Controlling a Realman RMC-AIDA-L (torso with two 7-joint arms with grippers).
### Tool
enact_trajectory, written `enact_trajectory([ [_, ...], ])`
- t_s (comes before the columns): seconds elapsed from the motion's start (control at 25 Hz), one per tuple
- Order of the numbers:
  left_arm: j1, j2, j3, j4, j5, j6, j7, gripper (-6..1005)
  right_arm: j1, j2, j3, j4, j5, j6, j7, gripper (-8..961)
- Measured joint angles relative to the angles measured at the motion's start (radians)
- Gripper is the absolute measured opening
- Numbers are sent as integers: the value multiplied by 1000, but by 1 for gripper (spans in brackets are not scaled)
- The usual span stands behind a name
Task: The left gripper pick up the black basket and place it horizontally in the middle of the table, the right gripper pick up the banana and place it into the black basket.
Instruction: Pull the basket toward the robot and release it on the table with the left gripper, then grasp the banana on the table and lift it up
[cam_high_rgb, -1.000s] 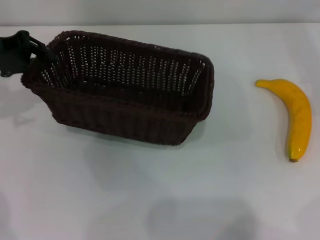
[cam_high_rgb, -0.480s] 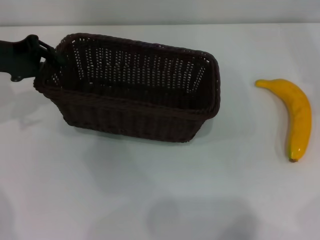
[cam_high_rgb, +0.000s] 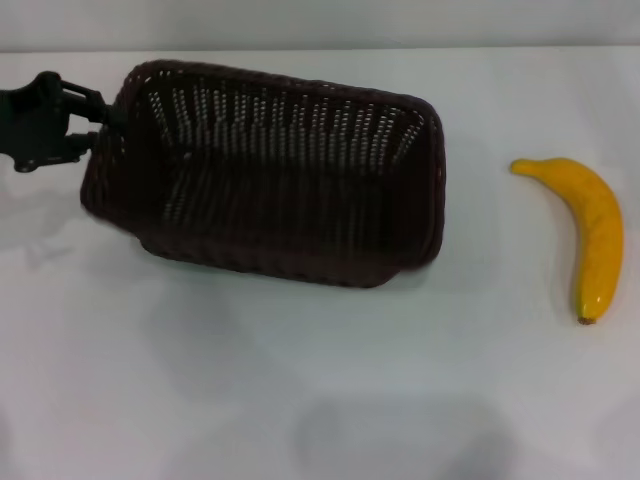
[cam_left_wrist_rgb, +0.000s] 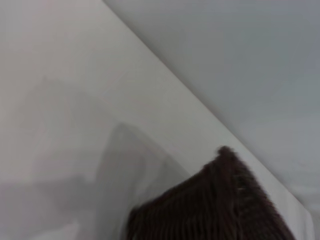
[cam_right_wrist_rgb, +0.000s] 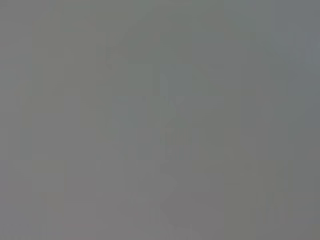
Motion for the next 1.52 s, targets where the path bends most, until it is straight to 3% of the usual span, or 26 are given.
enact_trajectory([
  [0.32, 1, 22, 7, -7, 7, 34, 4, 395, 1, 6, 0, 0, 0, 0, 3, 841],
  [0.56, 4, 49, 0, -10, -1, 45, 11, 647, -2, 11, 0, 0, 0, 2, 9, 841],
  [0.72, 3, 90, -1, 8, -32, 77, 16, 827, -6, 11, 0, 0, -1, 3, 20, 842],
  [0.84, 9, 109, -24, 37, -44, 78, 27, 894, -16, 8, -1, 12, -46, -7, 34, 842],
  [0.96, 24, 116, -121, 85, -61, 78, 132, 894, -30, 6, -2, 56, -122, -45, 88, 842],
  [1.12, 39, 102, -261, 105, -113, 66, 318, 894, -61, 5, -1, 192, -339, -162, 298, 842],
  [1.28, 74, 67, -367, 95, -228, 34, 534, 893, -83, 1, 0, 365, -674, -236, 631, 842],
  [1.36, 104, 48, -384, 95, -298, 12, 638, 893, -85, -12, 3, 450, -842, -235, 810, 841],
  [1.52, 164, 0, -386, 91, -393, -48, 795, 893, -48, -59, 5, 631, -1257, -143, 1283, 841],
])
